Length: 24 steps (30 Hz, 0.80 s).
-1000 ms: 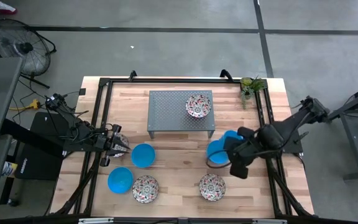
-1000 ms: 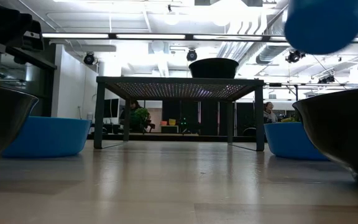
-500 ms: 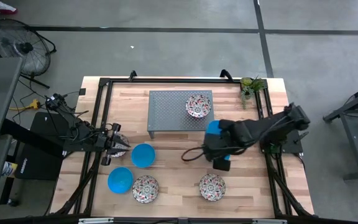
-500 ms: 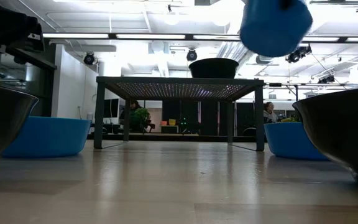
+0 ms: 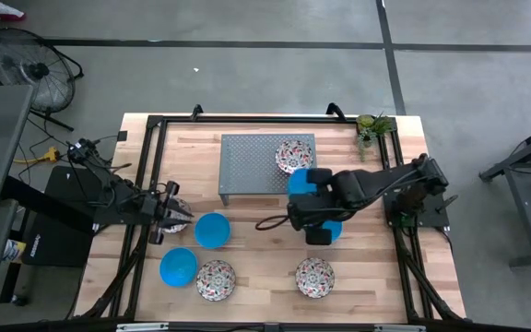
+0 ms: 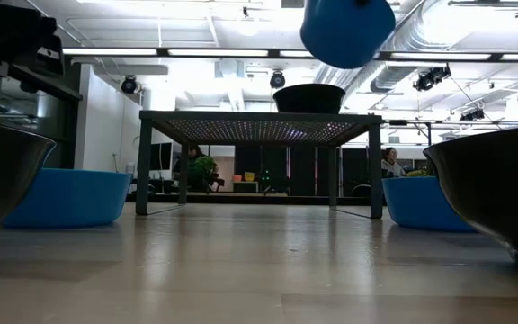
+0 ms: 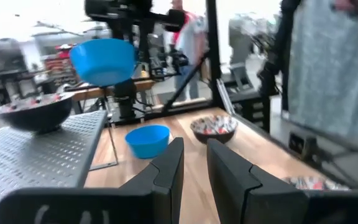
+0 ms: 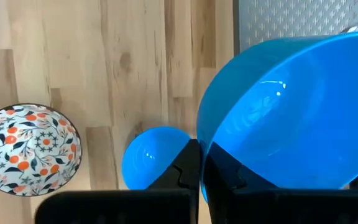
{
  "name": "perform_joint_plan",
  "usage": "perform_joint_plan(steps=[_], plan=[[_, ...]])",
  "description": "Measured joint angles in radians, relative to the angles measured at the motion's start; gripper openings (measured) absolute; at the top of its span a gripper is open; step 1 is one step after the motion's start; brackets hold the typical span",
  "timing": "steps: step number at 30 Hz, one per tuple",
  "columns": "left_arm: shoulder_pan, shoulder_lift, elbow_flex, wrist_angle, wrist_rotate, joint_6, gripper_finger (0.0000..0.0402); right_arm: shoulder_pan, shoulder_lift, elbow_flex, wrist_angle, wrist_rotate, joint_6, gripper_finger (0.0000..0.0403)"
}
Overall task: Pick & Place Mini bowls
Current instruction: Put the blue bowl on the shelf
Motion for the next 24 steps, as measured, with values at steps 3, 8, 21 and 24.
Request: perform_joint_plan(steps=[3, 8, 21, 24], plan=[[0.000, 0.000, 0.000, 0.025, -0.086, -0.051, 0.0066, 0.003, 0.000, 0.002, 0.005, 0.005, -0.029, 0.0000], [0.000, 0.000, 0.009, 0.077, -0.161, -0.046, 0.0066, 0.002, 0.016, 0.002, 0.041, 0.003, -0.065, 0.0000], [0.000, 0.068, 0.155, 0.072, -0.226, 0.106, 0.0157, -0.022, 0.077, 0.002, 0.249, -0.021, -0.262, 0.0000], [0.000, 0.109, 0.205, 0.073, -0.202, 0.080, 0.0180, -0.021, 0.077, 0.002, 0.251, 0.019, -0.309, 0.0000]])
